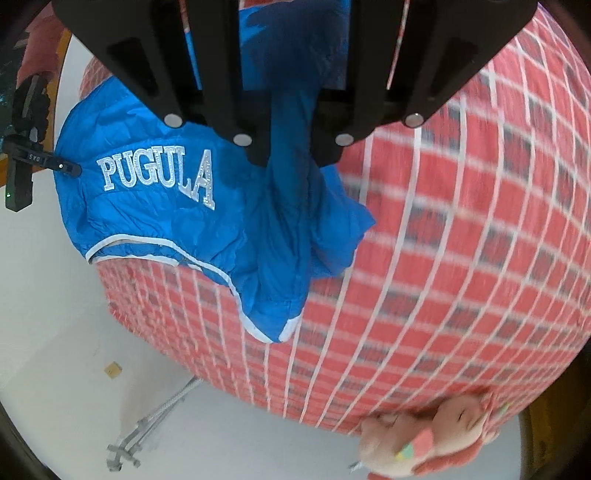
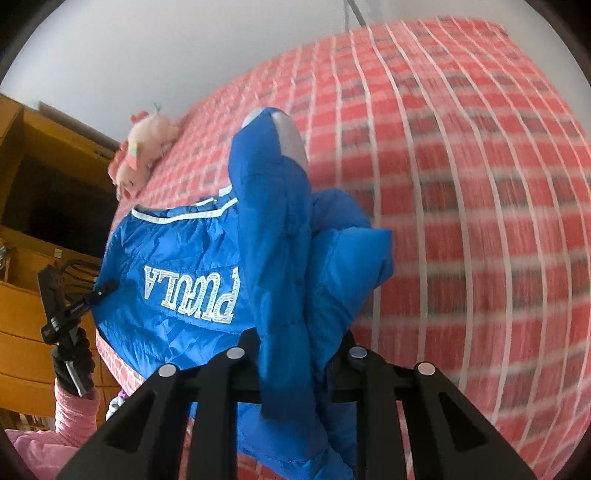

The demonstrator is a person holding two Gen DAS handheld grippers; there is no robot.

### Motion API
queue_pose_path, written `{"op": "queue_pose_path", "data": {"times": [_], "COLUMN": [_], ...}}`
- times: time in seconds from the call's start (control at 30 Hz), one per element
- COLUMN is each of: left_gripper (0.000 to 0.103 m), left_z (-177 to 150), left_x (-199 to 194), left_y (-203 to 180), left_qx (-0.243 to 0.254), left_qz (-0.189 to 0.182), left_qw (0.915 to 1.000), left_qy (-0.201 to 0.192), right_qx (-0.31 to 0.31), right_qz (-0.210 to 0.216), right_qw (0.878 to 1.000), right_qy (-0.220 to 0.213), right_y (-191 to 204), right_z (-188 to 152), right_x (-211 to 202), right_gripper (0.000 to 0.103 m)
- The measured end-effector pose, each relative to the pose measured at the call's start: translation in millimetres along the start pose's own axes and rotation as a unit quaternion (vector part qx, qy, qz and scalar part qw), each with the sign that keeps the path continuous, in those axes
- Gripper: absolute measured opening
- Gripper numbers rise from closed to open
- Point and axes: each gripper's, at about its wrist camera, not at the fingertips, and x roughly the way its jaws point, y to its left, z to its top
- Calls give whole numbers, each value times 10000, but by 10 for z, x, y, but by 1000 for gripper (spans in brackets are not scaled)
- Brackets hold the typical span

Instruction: Fold large clothes

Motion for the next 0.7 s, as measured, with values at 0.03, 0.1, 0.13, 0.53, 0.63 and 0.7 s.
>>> {"op": "queue_pose_path", "data": {"times": [0.03, 0.1, 0.13, 0.53, 0.63, 0.7], "left_gripper": [12, 14, 15, 29, 29, 34], "left_z": [-88, -190, -238, -436, -416, -408], "left_x": [46, 116, 161, 634, 621, 567], "left_y": [26, 75, 107, 166, 187, 183], "left_qx": [0, -12, 14, 377, 265, 202], "left_qz": [79, 183, 249, 747, 736, 753], "left_qw": [10000, 9998, 9997, 9964, 9969, 9969], "left_qy": [28, 7, -35, -125, -122, -90], "right_qx": [51, 116, 142, -30, 147, 190], "right_qz": [-102, -251, -321, -989, -844, -859], "right_qw": [9999, 9996, 9994, 9948, 9958, 9955], "right_qy": [39, 50, 26, -261, -310, -351], "right_y": [-40, -104, -143, -205, -252, -256], "right_z": [-66, -124, -146, -270, -307, -347], "right_x": [64, 152, 211, 673, 623, 537], "right_gripper": [21, 22, 22, 34, 36, 39]}}
